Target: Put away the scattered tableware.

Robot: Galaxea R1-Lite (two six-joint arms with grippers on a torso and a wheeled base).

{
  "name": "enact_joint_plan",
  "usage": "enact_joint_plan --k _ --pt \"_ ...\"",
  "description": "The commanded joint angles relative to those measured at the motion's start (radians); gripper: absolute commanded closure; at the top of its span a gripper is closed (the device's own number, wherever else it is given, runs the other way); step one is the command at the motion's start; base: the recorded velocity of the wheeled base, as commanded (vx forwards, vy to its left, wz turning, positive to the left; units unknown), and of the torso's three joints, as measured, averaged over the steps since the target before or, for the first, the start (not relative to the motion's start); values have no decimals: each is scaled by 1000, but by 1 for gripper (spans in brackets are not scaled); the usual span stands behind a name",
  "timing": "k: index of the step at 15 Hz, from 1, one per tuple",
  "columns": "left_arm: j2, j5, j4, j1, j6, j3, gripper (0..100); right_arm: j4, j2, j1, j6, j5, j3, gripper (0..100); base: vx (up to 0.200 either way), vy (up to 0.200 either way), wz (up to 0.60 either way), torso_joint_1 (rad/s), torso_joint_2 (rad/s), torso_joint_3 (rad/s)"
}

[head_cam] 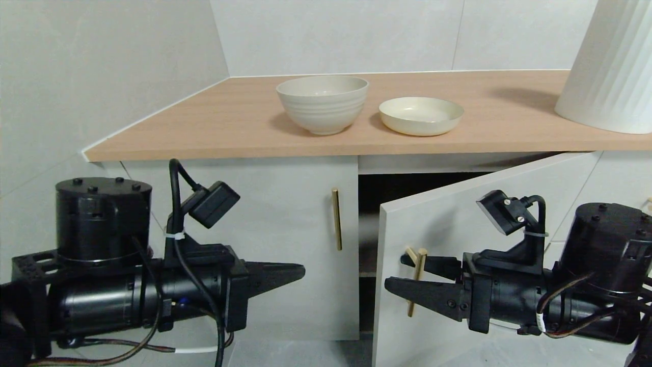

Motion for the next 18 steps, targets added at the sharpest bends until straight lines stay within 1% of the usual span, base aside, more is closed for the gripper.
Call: enact_joint_plan --k 1,3,4,7,8,10,11,13,14,15,18 --pt "73 0 -43 -9 -33 -67 100 5 -13 0 0 -2 10 0 0 0 0 0 0 0" --pt "160 -4 -126 -40 -76 -107 100 5 -30 0 -1 -2 14 0 0 0 0 0 0 0" --pt "217 -4 -178 -55 -85 -119 100 5 -31 0 -1 -2 17 0 0 0 0 0 0 0" --pt "385 5 -411 -117 -87 -129 100 5 -30 0 -1 -2 20 0 0 0 0 0 0 0" --pt "413 8 -454 -132 -87 -130 100 5 -31 -1 -1 -4 22 0 0 0 0 0 0 0" --pt "471 45 -508 -159 -78 -141 100 3 -40 -1 -16 -2 37 0 0 0 0 0 0 0" --pt "513 68 -572 -175 -79 -136 100 3 -43 -1 -38 -4 43 0 0 0 0 0 0 0" --pt "602 101 -756 -207 -81 -135 100 3 -45 -6 -75 -5 56 0 0 0 0 0 0 0" --pt "623 121 -815 -216 -82 -132 100 3 -45 -10 -95 -5 62 0 0 0 0 0 0 0" --pt "626 127 -839 -221 -82 -129 100 3 -43 -23 -116 -5 69 0 0 0 0 0 0 0" --pt "622 127 -842 -222 -85 -130 100 5 -43 -76 -133 -5 69 0 0 0 0 0 0 0"
